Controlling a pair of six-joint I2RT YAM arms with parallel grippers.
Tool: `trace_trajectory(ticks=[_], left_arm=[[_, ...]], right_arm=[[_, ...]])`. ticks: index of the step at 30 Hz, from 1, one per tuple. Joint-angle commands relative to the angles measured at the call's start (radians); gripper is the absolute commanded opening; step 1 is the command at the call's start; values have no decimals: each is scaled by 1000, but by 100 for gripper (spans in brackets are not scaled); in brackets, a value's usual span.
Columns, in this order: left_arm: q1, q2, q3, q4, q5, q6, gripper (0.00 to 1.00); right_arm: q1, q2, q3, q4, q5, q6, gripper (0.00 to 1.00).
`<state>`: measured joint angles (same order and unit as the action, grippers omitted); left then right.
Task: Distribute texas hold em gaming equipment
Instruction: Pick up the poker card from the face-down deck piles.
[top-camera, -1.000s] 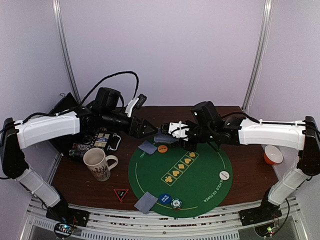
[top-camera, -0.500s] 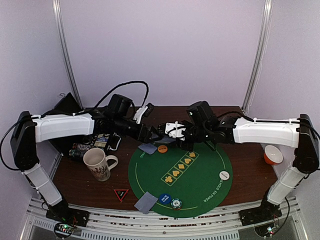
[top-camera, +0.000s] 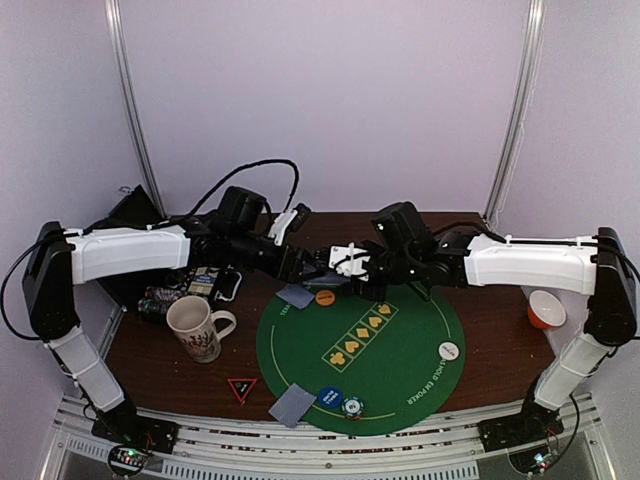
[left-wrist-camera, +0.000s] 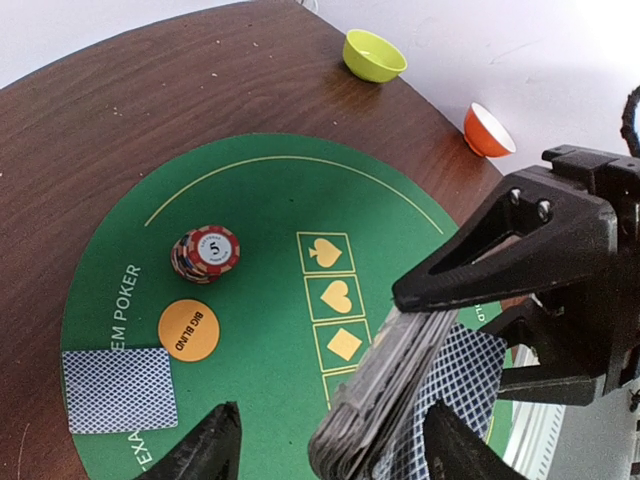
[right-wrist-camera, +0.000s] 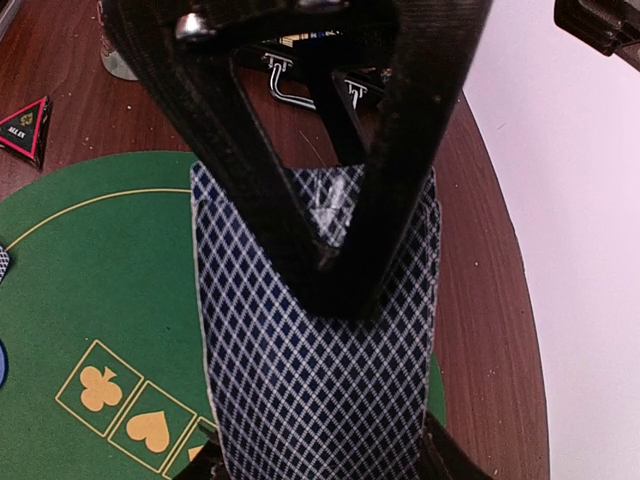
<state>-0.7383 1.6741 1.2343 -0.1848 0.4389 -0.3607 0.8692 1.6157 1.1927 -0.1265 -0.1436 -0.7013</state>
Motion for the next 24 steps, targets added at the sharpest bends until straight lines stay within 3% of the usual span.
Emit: trace_trajectory(ticks=[1,13,24], left_arm=[[-6,11,27,15,-31,28,58],[-4,-26,27,-34,-110,59,48],[-5,-60,21,-58,-157,72,46]], right_arm=[[-1,15,37,-4,-5,-2,46],[-3,8,32,-9,14,-9,46],[-12,2,26,-10,19,-11,46]])
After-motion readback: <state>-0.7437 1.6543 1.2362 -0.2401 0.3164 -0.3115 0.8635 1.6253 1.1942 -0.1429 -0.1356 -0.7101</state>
